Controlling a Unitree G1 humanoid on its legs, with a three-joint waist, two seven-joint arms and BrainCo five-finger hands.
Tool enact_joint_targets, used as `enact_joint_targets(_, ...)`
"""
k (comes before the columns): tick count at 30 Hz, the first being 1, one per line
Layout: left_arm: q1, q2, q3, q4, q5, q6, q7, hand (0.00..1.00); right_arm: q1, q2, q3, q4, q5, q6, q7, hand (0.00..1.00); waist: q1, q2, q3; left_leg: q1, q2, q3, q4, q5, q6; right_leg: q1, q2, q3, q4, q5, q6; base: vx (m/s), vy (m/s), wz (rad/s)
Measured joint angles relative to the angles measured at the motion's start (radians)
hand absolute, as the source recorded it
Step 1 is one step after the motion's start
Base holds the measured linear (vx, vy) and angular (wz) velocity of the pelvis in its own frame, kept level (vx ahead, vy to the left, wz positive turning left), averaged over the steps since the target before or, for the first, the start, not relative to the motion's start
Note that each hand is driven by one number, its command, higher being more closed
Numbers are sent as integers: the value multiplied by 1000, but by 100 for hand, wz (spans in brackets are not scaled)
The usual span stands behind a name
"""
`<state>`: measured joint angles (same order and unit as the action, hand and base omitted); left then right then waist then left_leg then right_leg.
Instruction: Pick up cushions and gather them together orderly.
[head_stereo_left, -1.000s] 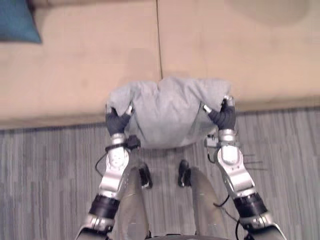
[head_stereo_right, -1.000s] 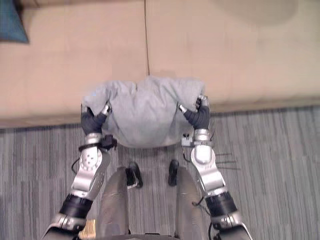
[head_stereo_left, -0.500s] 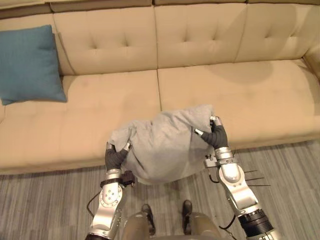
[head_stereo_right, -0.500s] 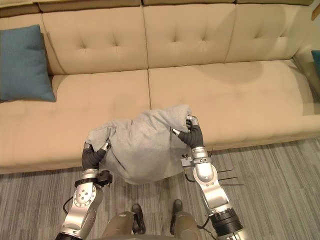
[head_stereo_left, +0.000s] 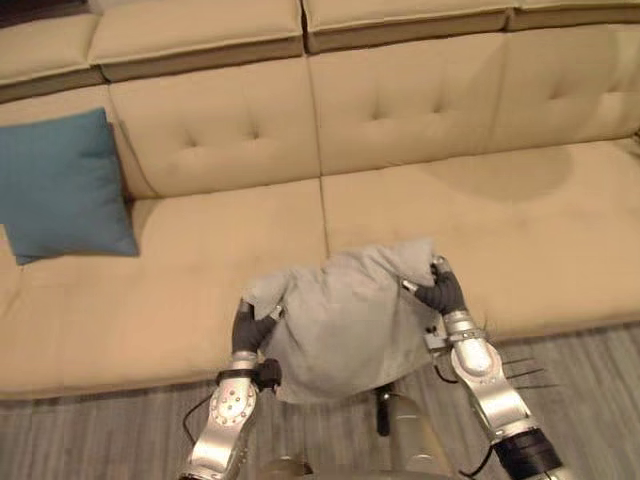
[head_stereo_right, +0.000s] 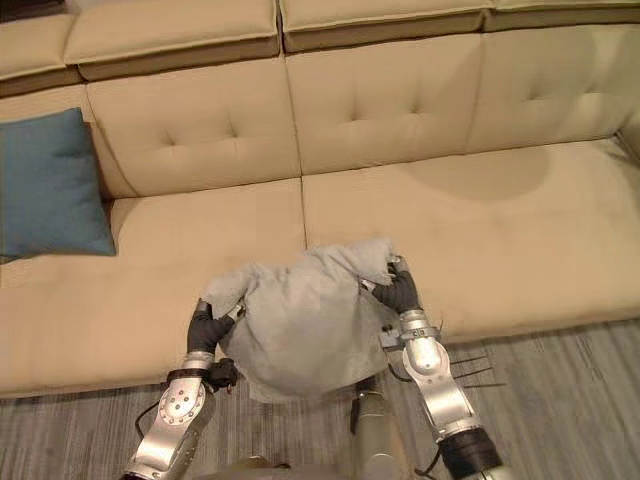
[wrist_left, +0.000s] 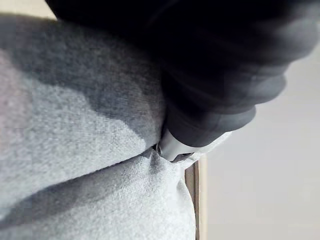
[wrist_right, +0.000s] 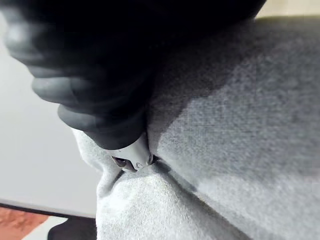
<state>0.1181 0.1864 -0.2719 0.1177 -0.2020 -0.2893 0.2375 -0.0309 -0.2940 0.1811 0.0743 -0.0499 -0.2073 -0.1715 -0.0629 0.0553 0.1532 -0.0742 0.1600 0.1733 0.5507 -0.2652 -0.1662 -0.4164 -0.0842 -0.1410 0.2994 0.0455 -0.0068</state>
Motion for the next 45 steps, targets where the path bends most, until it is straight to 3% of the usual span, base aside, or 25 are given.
enact_joint_targets(2,-23,-15,-3,46,0,2,-22,100,3,-3,-12,0,0,4,-2,100,11,1,3,-90,65,17,238,75,26,106,16,-12,-76,-12,-8,376,-149,14)
enact_joint_targets(5,-39,-19,-29,65,0,2,-57,100,7,2,-57,-13,1,-6,-13,100,24,0,2,-188,81,84,290,21,113,239,2,-18,-182,-14,-5,319,-35,4)
enact_joint_targets(6,-40,-19,-29,65,0,2,-63,100,3,2,-62,-17,1,-8,-16,100,25,2,1,-209,78,88,257,16,120,243,-2,-17,-191,-14,-4,266,88,-12)
enact_joint_targets(7,-45,-16,-30,64,1,2,-63,100,-5,5,-63,-17,1,-10,-23,100,28,1,1,-238,65,87,146,18,121,242,-10,-13,-194,-12,0,219,135,-19)
enact_joint_targets(8,-49,-17,-30,61,3,3,-63,100,-3,7,-63,-17,1,-10,-24,100,27,11,-1,-233,46,79,-85,101,107,241,-7,-7,-193,-15,22,207,163,-25)
enact_joint_targets(9,-48,-19,-31,54,5,3,-62,100,-2,4,-63,-18,1,-10,-24,100,27,33,-6,-233,52,69,-180,210,101,241,11,1,-194,-23,39,160,166,-25)
enact_joint_targets(10,-57,-14,-30,52,11,3,-61,100,-2,16,-67,-8,1,-9,-29,100,25,31,-7,-216,46,63,-213,174,104,242,15,14,-198,-32,57,141,177,-8)
enact_joint_targets(11,-67,6,-30,51,17,3,-61,100,1,47,-67,-7,0,-8,-31,100,17,17,-7,-197,20,69,-263,179,109,236,-7,27,-202,-25,66,125,166,-5)
enact_joint_targets(14,-56,21,-26,30,21,8,-49,100,-8,75,-56,-8,-6,-6,-32,100,34,12,-8,-153,-18,108,-315,186,119,250,-36,81,-231,-15,82,92,130,-16)
enact_joint_targets(18,-80,25,8,-12,69,8,1,100,-81,95,-31,-8,-40,-2,-54,100,40,9,-7,-151,-25,147,-346,189,124,230,-36,127,-266,7,84,17,56,-32)
enact_joint_targets(22,-223,28,59,-12,134,8,105,100,-263,104,3,-7,-60,-1,-122,100,48,-3,0,-199,-12,176,-349,197,124,161,-15,170,-275,40,74,-40,9,-31)
enact_joint_targets(28,-595,76,139,101,202,9,249,100,-617,103,-19,138,-78,-3,-211,100,39,-46,53,-295,4,178,-334,232,129,73,-1,179,-285,91,65,-113,-48,-4)
enact_joint_targets(34,-999,152,204,276,254,27,372,100,-946,112,-97,342,-79,-3,-291,100,49,-51,156,-396,0,154,-334,281,141,-15,0,178,-285,120,67,-150,-55,11)
enact_joint_targets(38,-1208,187,212,405,249,28,397,100,-1100,111,-133,435,-79,-1,-322,100,52,-51,213,-439,-10,138,-397,342,142,-74,3,168,-286,138,61,-86,-49,15)
enact_joint_targets(44,-1350,198,215,589,179,29,366,100,-1261,85,-134,564,-77,21,-327,100,43,-51,278,-460,-25,133,-484,403,142,-130,3,167,-286,151,62,-38,-27,6)
enact_joint_targets(45,-1359,192,217,618,129,28,349,0,-1284,83,-134,605,-67,27,-324,0,35,-52,290,-472,-25,133,-487,405,142,-142,3,169,-286,152,63,0,0,0)
